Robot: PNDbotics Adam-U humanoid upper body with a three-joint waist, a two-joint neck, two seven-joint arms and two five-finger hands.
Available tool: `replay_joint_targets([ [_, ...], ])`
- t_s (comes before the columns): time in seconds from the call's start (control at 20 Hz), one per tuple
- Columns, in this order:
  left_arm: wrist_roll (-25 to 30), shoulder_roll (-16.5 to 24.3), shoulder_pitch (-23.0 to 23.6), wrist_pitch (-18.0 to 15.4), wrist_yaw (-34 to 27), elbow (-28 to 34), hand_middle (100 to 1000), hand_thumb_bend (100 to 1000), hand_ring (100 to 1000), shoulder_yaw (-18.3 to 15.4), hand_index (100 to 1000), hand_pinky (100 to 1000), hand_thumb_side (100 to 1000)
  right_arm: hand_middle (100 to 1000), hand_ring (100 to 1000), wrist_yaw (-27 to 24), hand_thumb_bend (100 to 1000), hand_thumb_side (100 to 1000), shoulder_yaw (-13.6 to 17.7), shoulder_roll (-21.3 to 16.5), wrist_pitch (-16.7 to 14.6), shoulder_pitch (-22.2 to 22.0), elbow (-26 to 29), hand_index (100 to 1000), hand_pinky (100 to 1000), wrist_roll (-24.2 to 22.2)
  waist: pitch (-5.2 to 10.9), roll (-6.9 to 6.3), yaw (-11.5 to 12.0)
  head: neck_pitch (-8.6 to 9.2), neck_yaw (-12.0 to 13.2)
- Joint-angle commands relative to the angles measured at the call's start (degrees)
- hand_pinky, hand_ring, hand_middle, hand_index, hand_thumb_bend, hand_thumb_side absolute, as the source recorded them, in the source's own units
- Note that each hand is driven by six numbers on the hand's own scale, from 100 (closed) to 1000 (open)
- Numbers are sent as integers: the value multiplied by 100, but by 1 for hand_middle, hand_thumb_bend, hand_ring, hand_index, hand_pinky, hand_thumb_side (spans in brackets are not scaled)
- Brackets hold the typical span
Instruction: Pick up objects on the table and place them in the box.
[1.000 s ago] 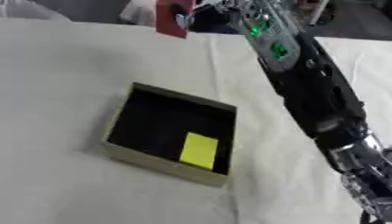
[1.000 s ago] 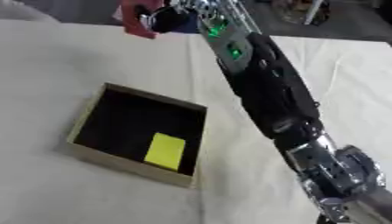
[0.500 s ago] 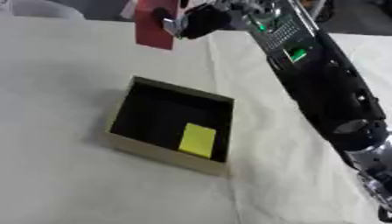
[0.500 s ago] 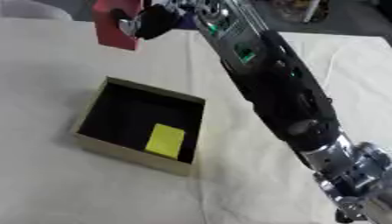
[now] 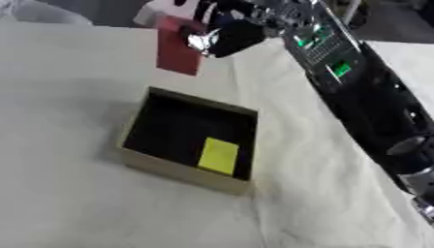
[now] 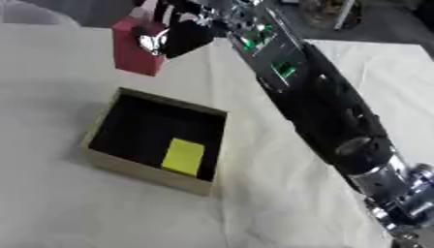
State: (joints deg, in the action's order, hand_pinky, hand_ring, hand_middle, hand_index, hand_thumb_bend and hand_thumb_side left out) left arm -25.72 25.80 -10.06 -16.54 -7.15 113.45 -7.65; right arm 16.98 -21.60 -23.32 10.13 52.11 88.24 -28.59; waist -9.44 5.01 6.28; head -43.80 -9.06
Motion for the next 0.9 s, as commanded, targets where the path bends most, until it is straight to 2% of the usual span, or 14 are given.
replay_joint_targets([
  [0.05, -18, 179, -17, 6, 47, 115, 698, 292, 760, -66, 767, 667, 572, 850, 699, -296, 100, 385, -2, -325, 11, 3, -3, 959, 588, -14, 107, -39, -17, -32, 19],
  [0.4, -34, 163, 30, 7, 65, 115, 698, 292, 760, -73, 767, 666, 572, 849, 713, -489, 100, 436, 61, -480, -101, -341, 46, 956, 611, 93, 128, -67, -18, -32, 23],
  [0.55, -34, 161, 52, 15, 66, 115, 698, 294, 760, -69, 767, 667, 571, 851, 728, -490, 100, 422, 77, -466, -137, -453, 65, 955, 633, 144, 162, -69, 3, -32, 8],
  [0.9, -31, 167, 76, 25, 63, 115, 698, 294, 761, -63, 767, 667, 572, 874, 811, -467, 100, 445, -5, -435, -249, -538, -15, 953, 779, 52, 198, -40, 63, -32, -29],
])
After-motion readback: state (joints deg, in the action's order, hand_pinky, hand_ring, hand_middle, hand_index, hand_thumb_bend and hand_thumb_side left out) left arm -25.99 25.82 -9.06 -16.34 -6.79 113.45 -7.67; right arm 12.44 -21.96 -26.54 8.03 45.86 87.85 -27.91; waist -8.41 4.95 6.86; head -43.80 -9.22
